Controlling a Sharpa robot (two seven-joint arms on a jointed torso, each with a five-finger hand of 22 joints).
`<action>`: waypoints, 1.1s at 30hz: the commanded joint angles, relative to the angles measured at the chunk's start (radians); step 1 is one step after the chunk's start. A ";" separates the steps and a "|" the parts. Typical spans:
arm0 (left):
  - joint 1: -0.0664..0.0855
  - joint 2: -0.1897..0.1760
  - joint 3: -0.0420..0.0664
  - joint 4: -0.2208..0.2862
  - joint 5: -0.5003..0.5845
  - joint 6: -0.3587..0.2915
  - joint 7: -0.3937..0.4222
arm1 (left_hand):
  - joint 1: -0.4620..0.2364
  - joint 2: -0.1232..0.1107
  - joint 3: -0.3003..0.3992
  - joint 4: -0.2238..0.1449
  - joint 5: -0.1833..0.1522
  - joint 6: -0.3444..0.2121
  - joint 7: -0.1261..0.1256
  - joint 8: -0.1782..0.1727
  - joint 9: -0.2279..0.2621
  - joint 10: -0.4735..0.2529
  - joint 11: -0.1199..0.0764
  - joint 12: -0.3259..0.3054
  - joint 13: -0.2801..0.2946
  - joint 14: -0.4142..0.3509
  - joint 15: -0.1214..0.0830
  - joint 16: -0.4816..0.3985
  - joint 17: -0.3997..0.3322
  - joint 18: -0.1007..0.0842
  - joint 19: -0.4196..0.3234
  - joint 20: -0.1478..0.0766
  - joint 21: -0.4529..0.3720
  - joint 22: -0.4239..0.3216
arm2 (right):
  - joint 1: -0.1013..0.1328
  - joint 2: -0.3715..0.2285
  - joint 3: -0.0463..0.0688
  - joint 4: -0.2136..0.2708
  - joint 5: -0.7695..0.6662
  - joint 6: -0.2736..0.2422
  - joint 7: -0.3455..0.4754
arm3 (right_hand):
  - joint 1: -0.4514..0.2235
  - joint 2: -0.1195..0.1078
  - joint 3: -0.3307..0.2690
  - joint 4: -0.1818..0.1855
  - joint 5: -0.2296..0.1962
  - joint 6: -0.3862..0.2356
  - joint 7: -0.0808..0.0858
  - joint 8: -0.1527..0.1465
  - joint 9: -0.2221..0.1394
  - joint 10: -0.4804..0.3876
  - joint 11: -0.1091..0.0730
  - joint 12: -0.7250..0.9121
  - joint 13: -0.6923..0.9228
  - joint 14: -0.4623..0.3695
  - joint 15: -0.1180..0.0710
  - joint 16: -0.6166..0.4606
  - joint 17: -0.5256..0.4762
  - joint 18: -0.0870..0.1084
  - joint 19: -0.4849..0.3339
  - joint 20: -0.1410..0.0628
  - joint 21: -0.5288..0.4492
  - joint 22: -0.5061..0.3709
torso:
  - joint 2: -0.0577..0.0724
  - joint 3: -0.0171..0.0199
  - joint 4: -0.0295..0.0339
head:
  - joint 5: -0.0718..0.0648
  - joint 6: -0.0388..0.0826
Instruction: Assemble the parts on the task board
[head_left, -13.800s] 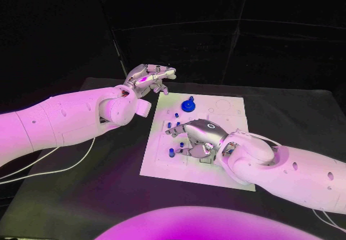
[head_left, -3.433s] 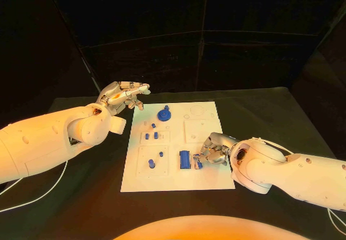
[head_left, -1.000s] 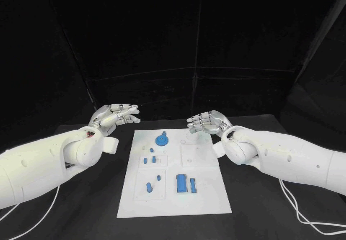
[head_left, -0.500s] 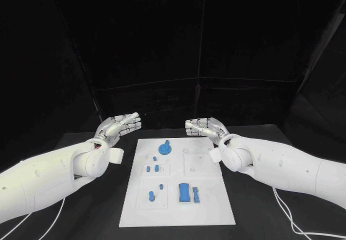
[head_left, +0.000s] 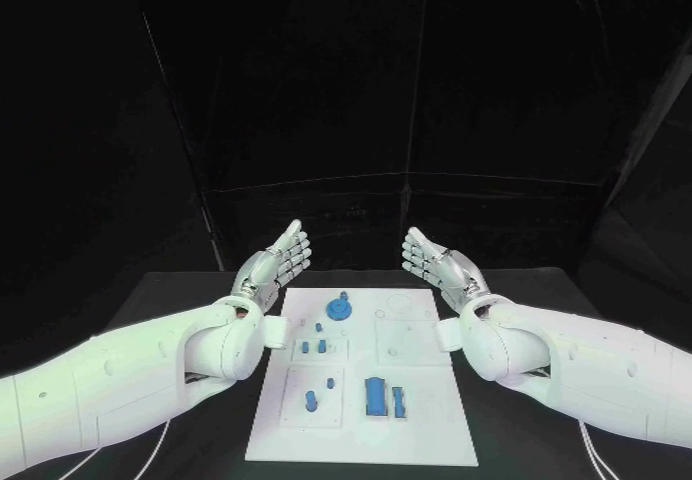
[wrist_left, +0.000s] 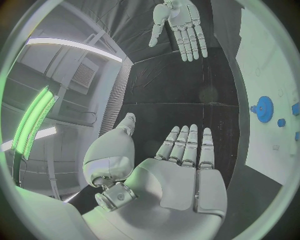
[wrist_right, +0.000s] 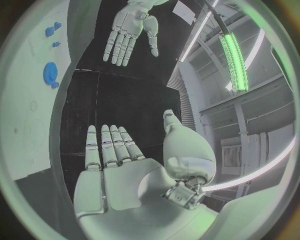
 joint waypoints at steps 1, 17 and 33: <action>-0.012 -0.009 0.013 0.045 -0.039 -0.202 0.037 | -0.175 0.001 -0.033 -0.001 -0.008 -0.128 -0.043 -0.008 -0.003 -0.130 -0.042 -0.014 -0.003 -0.115 -0.026 -0.044 -0.004 -0.088 -0.097 -0.037 -0.008 -0.039 | -0.002 -0.016 0.004 0.048 0.094 -0.183 0.075 | -0.195 0.001 -0.022 -0.005 -0.048 -0.123 -0.066 -0.008 -0.016 -0.140 -0.023 -0.015 -0.003 -0.135 -0.012 -0.017 -0.024 -0.033 -0.106 -0.033 -0.045 -0.003 | -0.002 -0.0008 -0.0028 | 0.001 0.000; -0.033 -0.020 0.033 0.102 -0.051 -0.289 0.045 | -0.354 0.001 -0.106 -0.001 -0.008 -0.258 -0.043 -0.008 -0.003 -0.262 -0.042 -0.014 -0.003 -0.234 -0.026 -0.135 -0.004 -0.088 -0.194 -0.117 -0.008 -0.122 | -0.005 -0.034 0.006 0.095 0.120 -0.238 0.092 | -0.396 0.001 -0.022 -0.005 -0.048 -0.252 -0.066 -0.008 -0.016 -0.282 -0.023 -0.015 -0.003 -0.275 -0.012 -0.017 -0.024 -0.108 -0.213 -0.106 -0.141 -0.003 | -0.002 -0.0008 -0.0028 | 0.001 0.000; -0.033 -0.020 0.033 0.102 -0.051 -0.289 0.045 | -0.447 0.001 -0.106 -0.001 -0.008 -0.326 -0.043 -0.008 -0.003 -0.330 -0.042 -0.014 -0.003 -0.362 -0.026 -0.135 -0.004 -0.088 -0.303 -0.117 -0.008 -0.122 | -0.005 -0.034 0.006 0.095 0.120 -0.238 0.092 | -0.502 0.001 -0.022 -0.005 -0.048 -0.318 -0.066 -0.008 -0.016 -0.357 -0.023 -0.015 -0.003 -0.347 -0.012 -0.017 -0.024 -0.108 -0.335 -0.106 -0.141 -0.003 | -0.002 -0.0008 -0.0028 | 0.001 0.000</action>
